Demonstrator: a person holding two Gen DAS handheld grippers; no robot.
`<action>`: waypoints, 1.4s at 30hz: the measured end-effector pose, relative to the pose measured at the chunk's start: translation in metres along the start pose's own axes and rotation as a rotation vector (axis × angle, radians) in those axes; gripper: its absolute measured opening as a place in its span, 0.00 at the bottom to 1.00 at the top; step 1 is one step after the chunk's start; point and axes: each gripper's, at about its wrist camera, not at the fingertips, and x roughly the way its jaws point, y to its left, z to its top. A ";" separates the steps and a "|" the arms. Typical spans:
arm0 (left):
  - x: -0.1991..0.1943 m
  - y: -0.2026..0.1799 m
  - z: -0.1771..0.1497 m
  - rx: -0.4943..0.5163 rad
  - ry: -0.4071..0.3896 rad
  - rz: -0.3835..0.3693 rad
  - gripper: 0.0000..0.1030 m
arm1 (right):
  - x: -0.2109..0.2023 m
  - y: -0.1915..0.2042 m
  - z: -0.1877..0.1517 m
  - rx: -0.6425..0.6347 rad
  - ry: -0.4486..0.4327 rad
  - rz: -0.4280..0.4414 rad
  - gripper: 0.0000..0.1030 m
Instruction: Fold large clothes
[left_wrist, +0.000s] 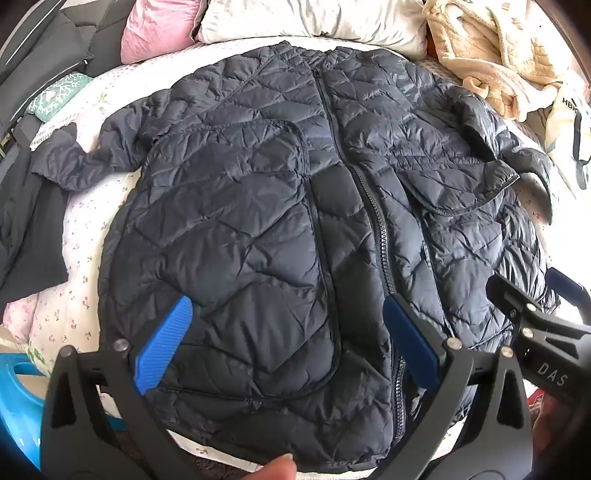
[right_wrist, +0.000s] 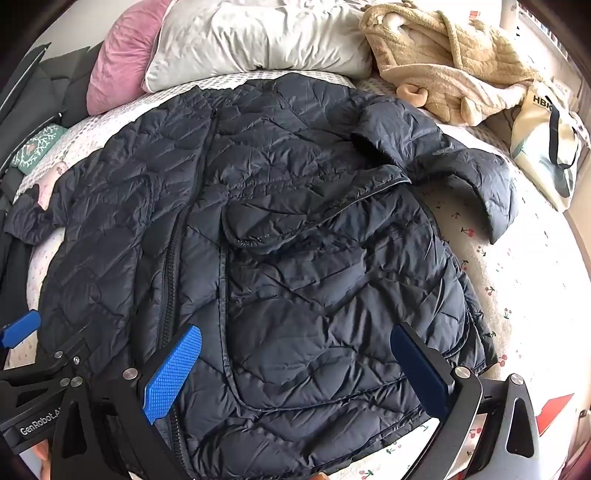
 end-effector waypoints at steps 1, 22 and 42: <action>0.000 0.000 0.000 0.000 0.001 -0.001 1.00 | 0.000 0.000 0.000 0.000 0.001 0.000 1.00; 0.002 -0.002 -0.002 0.001 0.012 -0.004 1.00 | 0.005 0.000 -0.004 0.005 0.008 0.011 1.00; 0.003 -0.003 -0.003 0.000 0.012 -0.006 1.00 | 0.005 -0.001 -0.004 -0.001 -0.002 0.000 1.00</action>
